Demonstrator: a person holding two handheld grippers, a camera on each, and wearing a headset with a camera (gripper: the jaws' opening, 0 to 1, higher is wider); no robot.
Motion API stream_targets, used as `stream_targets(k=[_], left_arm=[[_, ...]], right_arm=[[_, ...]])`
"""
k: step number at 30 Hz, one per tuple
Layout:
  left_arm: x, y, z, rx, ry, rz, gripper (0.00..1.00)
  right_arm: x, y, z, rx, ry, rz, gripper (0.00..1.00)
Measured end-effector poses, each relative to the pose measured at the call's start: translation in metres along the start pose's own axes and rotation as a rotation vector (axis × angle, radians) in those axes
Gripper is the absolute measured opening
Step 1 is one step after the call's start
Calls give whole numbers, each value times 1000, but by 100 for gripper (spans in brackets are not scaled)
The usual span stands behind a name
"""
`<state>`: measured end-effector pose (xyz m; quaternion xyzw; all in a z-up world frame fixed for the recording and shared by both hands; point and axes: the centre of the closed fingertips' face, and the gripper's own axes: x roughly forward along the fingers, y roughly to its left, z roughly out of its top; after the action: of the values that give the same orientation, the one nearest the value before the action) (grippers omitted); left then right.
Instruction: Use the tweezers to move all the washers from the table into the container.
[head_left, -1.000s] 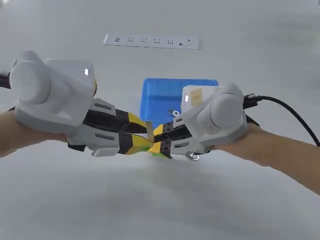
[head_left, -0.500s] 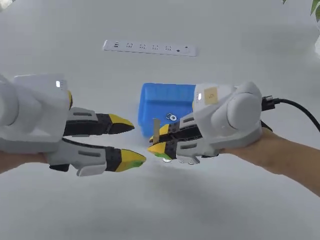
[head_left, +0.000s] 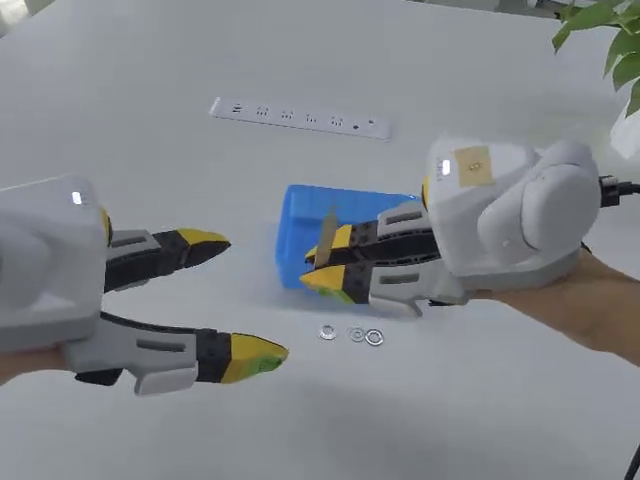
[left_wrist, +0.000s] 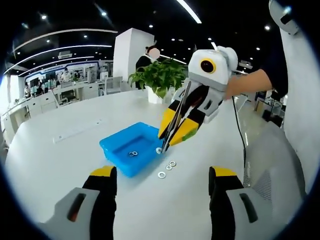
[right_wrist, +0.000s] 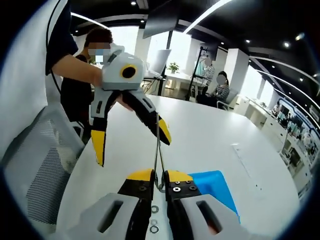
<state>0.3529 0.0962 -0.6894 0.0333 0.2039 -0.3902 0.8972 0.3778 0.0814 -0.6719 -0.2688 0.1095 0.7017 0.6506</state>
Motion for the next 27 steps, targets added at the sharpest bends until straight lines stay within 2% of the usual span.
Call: stream_targets(k=[1,5,10,15,19,24,26,27], left_arm=[[0,-2,1,-6,-19,3,85],[-3,1,-2,-4,-14,39,95],[-6,2,0,-14,-29,52,99],[-9,7,-2,-15,-27,80,99],[-13,10,-5,-29,-26,96,99],[-23,13,-12,-43,-17,121,99],[-27,17,-15,-47,-17,137,99],[-28,20,-18,-49,-3,144,99]], right_arm=[[-2,-4,2,-5,3,-7,9],[-9,-22,8,-7,7,-38,9],[-14,-48,7,15,1,-87,9],[-13,-78,-9,73,9,-145,9],[-2,-96,-32,146,11,-174,9],[12,-105,-61,200,48,-190,9],[18,-104,-71,226,58,-186,9],[20,-102,-74,233,62,-182,9]])
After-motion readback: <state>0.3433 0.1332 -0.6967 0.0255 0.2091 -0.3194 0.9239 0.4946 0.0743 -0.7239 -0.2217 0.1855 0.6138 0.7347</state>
